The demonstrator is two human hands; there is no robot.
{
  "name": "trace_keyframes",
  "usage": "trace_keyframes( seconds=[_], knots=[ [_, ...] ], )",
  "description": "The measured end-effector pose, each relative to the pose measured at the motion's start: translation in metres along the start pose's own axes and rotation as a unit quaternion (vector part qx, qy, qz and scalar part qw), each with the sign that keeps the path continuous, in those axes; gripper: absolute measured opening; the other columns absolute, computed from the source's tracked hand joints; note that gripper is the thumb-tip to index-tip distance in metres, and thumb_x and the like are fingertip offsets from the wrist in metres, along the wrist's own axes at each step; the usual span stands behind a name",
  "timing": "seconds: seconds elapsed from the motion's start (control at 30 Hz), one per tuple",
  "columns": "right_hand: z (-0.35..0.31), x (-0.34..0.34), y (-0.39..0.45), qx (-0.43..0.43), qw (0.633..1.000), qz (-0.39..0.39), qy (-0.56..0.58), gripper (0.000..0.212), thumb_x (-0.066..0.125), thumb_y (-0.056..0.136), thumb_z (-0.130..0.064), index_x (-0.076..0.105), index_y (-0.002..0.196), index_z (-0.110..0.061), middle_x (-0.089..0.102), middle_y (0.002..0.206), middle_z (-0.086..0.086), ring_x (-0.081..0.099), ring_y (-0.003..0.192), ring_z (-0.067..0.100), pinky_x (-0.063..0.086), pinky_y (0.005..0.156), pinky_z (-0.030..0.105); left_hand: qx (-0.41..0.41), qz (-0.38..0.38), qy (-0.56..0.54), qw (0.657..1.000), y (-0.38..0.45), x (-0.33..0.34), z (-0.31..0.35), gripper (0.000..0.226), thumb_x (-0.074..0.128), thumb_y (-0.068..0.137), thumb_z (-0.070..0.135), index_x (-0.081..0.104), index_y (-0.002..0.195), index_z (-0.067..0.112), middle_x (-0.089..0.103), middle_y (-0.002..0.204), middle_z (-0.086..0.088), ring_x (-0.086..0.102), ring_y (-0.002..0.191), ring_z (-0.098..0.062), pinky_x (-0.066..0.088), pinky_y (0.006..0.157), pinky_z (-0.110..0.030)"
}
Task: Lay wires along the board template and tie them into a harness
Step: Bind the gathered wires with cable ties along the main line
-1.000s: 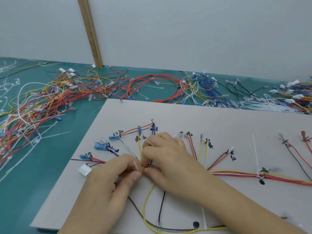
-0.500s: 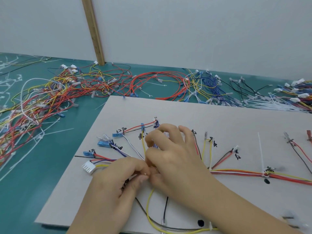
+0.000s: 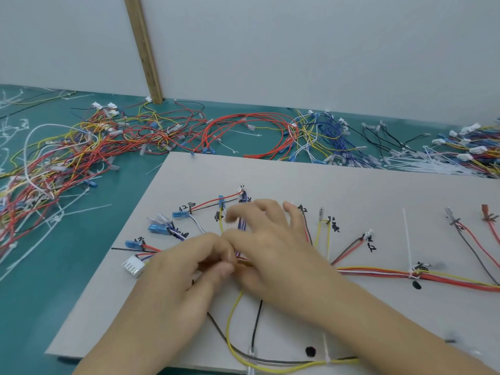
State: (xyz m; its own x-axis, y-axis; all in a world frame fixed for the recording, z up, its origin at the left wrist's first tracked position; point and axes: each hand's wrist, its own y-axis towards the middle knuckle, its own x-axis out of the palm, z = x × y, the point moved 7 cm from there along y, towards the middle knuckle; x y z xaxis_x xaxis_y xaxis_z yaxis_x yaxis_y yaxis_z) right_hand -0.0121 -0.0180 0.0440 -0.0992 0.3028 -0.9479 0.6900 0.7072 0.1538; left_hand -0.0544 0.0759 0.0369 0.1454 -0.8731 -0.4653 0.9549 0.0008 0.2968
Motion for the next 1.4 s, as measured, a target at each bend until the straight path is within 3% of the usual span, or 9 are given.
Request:
trace_keyframes(
  seconds=[0.1, 0.17, 0.2, 0.33, 0.43, 0.73, 0.93, 1.23, 1.4],
  knots=[
    [0.017, -0.039, -0.003, -0.019, 0.983, 0.042, 0.180, 0.053, 0.060, 0.083, -0.030, 0.036, 0.128, -0.046, 0.033, 0.135, -0.019, 0.027, 0.127, -0.004, 0.019, 0.108, 0.022, 0.001, 0.045, -0.058, 0.997, 0.014, -0.024, 0.010, 0.031, 0.041, 0.071, 0.051, 0.063, 0.089, 0.039, 0.069, 0.082, 0.009, 0.063, 0.077, -0.003, 0.048, 0.070, -0.013],
    [0.038, -0.068, -0.005, 0.009, 0.971, 0.142, 0.194, 0.040, 0.057, 0.084, -0.025, 0.046, 0.120, -0.038, 0.048, 0.118, -0.022, 0.036, 0.108, -0.018, 0.023, 0.095, 0.002, -0.005, 0.058, -0.026, 0.998, 0.029, -0.034, 0.011, 0.028, 0.042, 0.071, 0.049, 0.061, 0.091, 0.044, 0.069, 0.084, 0.016, 0.062, 0.078, -0.001, 0.049, 0.068, -0.018],
    [0.048, -0.071, -0.005, 0.037, 0.973, 0.151, 0.171, 0.026, 0.058, 0.085, -0.024, 0.053, 0.108, -0.036, 0.053, 0.109, -0.021, 0.041, 0.100, -0.016, 0.027, 0.090, 0.001, -0.011, 0.046, 0.004, 0.999, 0.034, -0.032, 0.012, 0.024, 0.045, 0.072, 0.047, 0.060, 0.091, 0.045, 0.068, 0.083, 0.019, 0.061, 0.077, 0.000, 0.048, 0.067, -0.020],
    [0.066, -0.041, 0.003, 0.112, 0.987, 0.001, 0.120, 0.006, 0.064, 0.082, -0.028, 0.066, 0.078, -0.032, 0.061, 0.096, -0.012, 0.051, 0.099, 0.008, 0.039, 0.094, 0.034, -0.039, -0.089, 0.101, 0.990, 0.053, 0.005, 0.001, 0.012, 0.054, 0.086, 0.032, 0.063, 0.081, 0.039, 0.064, 0.078, 0.022, 0.056, 0.073, 0.003, 0.041, 0.062, -0.011],
    [0.061, -0.025, 0.004, 0.094, 0.992, -0.058, 0.054, 0.004, 0.065, 0.081, -0.038, 0.068, 0.081, -0.038, 0.050, 0.096, -0.021, 0.040, 0.102, 0.007, 0.030, 0.089, 0.033, -0.036, -0.139, 0.087, 0.986, 0.060, 0.020, -0.001, 0.016, 0.059, 0.083, 0.024, 0.062, 0.075, 0.037, 0.061, 0.068, 0.026, 0.053, 0.061, 0.005, 0.040, 0.056, -0.009],
    [0.048, -0.014, 0.015, 0.075, 0.996, -0.052, 0.018, 0.004, 0.064, 0.080, -0.034, 0.068, 0.079, -0.035, 0.053, 0.101, -0.017, 0.035, 0.101, 0.010, 0.022, 0.081, 0.034, 0.045, -0.117, 0.112, 0.986, 0.074, 0.020, 0.005, 0.027, 0.055, 0.090, 0.029, 0.058, 0.065, 0.037, 0.062, 0.064, 0.026, 0.057, 0.062, 0.005, 0.041, 0.059, -0.008],
    [0.045, -0.014, 0.014, 0.055, 0.998, -0.029, -0.027, 0.007, 0.057, 0.081, -0.028, 0.063, 0.076, -0.029, 0.049, 0.087, -0.011, 0.035, 0.097, 0.013, 0.024, 0.078, 0.034, 0.113, -0.089, 0.098, 0.985, 0.068, 0.031, 0.011, 0.024, 0.044, 0.085, 0.030, 0.054, 0.064, 0.029, 0.055, 0.063, 0.003, 0.049, 0.066, -0.003, 0.040, 0.058, -0.016],
    [0.049, -0.011, 0.011, 0.084, 0.996, -0.016, -0.036, 0.014, 0.057, 0.084, -0.029, 0.052, 0.071, -0.032, 0.047, 0.078, -0.012, 0.032, 0.092, 0.010, 0.022, 0.079, 0.037, 0.143, -0.072, 0.087, 0.983, 0.064, 0.034, 0.014, 0.048, 0.037, 0.083, 0.045, 0.063, 0.068, 0.008, 0.054, 0.061, 0.000, 0.048, 0.064, -0.006, 0.041, 0.060, -0.025],
    [0.050, -0.012, 0.011, 0.090, 0.995, -0.012, -0.052, 0.009, 0.056, 0.084, -0.031, 0.054, 0.075, -0.031, 0.054, 0.088, -0.011, 0.032, 0.097, 0.011, 0.022, 0.086, 0.042, 0.106, -0.073, 0.046, 0.991, 0.062, 0.035, 0.010, 0.038, 0.044, 0.083, 0.043, 0.061, 0.063, 0.016, 0.056, 0.061, 0.001, 0.049, 0.061, -0.005, 0.042, 0.059, -0.023]
  ],
)
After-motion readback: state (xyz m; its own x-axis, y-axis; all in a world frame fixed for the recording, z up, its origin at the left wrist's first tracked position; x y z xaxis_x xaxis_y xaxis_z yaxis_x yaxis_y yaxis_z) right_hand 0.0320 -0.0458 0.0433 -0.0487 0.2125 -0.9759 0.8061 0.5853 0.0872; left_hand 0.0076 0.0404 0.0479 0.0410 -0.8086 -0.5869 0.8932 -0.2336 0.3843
